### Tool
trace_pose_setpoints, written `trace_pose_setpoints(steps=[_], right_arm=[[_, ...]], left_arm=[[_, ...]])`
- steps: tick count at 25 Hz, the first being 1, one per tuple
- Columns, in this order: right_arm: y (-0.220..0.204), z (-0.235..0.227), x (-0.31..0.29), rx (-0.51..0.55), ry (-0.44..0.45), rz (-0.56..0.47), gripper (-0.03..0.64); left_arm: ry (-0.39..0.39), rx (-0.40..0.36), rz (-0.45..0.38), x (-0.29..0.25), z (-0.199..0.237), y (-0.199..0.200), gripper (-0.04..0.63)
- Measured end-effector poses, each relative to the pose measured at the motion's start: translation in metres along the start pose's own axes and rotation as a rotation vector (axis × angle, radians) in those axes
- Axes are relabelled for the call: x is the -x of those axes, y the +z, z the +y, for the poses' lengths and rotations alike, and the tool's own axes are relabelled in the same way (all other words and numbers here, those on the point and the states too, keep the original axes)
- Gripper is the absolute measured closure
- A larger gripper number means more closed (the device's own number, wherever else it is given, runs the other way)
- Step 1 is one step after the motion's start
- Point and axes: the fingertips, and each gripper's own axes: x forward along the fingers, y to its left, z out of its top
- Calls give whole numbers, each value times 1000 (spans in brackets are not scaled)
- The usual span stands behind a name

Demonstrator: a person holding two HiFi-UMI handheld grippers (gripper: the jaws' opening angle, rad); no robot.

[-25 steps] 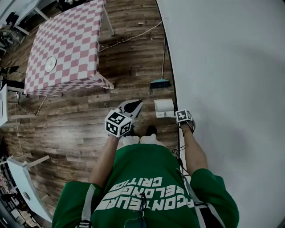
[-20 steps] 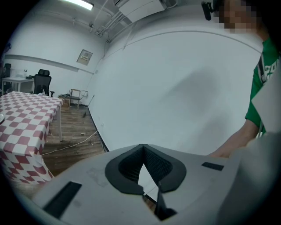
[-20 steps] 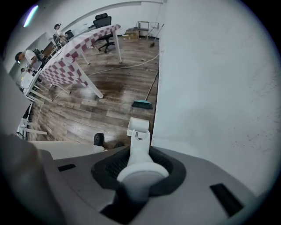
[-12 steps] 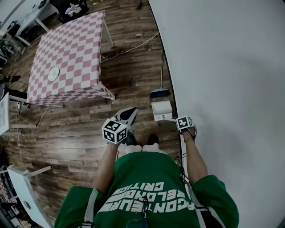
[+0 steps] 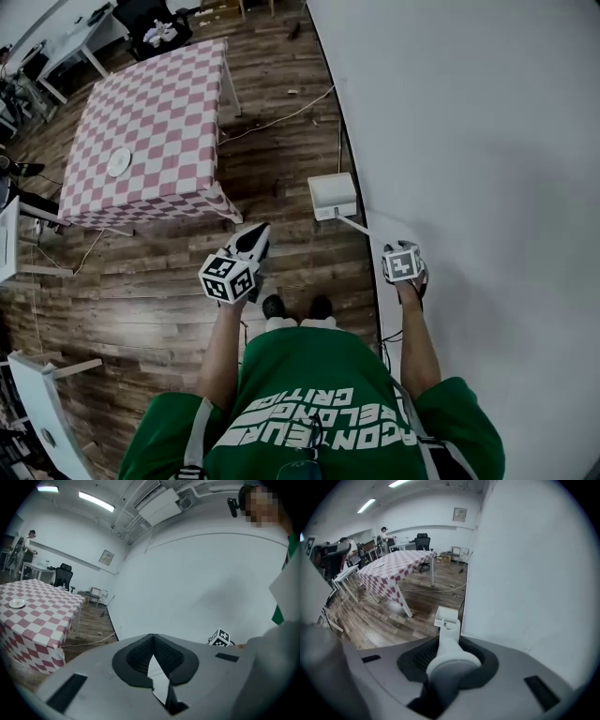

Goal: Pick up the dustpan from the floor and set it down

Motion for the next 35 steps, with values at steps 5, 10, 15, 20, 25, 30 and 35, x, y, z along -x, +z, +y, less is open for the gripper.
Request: trace_pose_setpoints(steps=[5, 10, 15, 20, 25, 30, 35], right_arm=[[54, -10, 53, 14, -44, -160, 505], [97, -18, 106, 35, -88, -297, 503], [122, -19, 146, 22, -112, -400, 503], [135, -17, 168, 16, -124, -456, 503], [138, -14, 172, 7, -128, -471, 503], [133, -13, 169, -2, -127, -462, 503], [129, -10, 168, 1, -127, -451, 503]], left_arm=[[37, -7, -2, 9, 19, 7, 592], [47, -19, -25, 14, 27, 19, 592], [60, -29, -43, 17, 35, 27, 592], [71, -41, -50, 19, 38, 31, 592], [80, -53, -66, 21, 42, 36, 592], [84, -52, -69, 24, 43, 37, 592], [85, -109, -35, 24, 39, 33, 592]])
